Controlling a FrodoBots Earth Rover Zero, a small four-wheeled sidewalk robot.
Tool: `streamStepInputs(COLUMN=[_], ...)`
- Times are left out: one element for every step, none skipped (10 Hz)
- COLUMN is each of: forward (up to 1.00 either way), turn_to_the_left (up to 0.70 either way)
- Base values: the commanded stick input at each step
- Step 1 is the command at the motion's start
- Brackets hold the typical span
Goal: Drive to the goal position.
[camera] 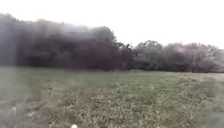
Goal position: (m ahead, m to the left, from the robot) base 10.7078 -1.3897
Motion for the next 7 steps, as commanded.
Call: streamStepInputs(forward=[0.70, 0.70, 0.70, 0.70, 0.70, 0.70, 0.70], turn_to_the_left=[0.00, 0.00, 0.00, 0.00, 0.00, 0.00, 0.00])
